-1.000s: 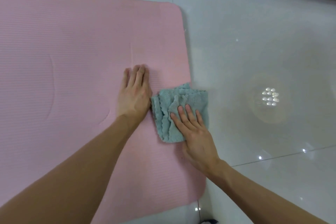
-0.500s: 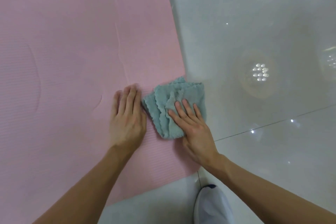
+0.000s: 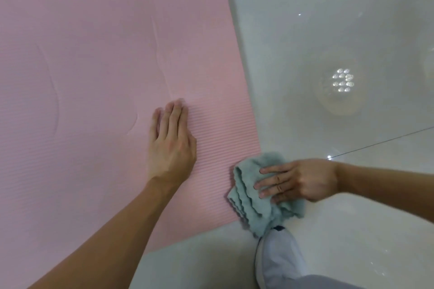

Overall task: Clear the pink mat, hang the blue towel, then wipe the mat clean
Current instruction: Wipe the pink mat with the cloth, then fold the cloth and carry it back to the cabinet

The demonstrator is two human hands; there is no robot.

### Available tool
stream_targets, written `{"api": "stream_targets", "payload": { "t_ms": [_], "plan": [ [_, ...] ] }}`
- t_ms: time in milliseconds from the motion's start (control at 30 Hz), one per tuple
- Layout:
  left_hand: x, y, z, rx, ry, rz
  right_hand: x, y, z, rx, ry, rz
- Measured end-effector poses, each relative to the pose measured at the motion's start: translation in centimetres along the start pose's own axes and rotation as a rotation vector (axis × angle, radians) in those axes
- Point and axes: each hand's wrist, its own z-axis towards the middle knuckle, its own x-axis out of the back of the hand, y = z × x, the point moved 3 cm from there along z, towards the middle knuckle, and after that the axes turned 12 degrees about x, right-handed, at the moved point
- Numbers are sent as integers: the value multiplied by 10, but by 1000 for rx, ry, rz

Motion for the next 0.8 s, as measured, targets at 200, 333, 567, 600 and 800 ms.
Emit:
{"api": "stream_targets", "payload": {
  "t_ms": [200, 333, 567, 600, 800],
  "plan": [
    [2, 1, 1, 19, 8, 16, -1, 18, -1, 42, -59, 24],
    [18, 5, 3, 90, -207, 82, 9, 10, 10, -47, -59, 7],
    [141, 19, -29, 405, -544, -175, 53, -39, 55, -672, -264, 246],
    [162, 18, -42, 440, -544, -169, 67, -46, 62, -813, -277, 297],
    [270, 27, -102, 616, -594, -225, 202, -108, 64, -1005, 59, 187]
  ]
}}
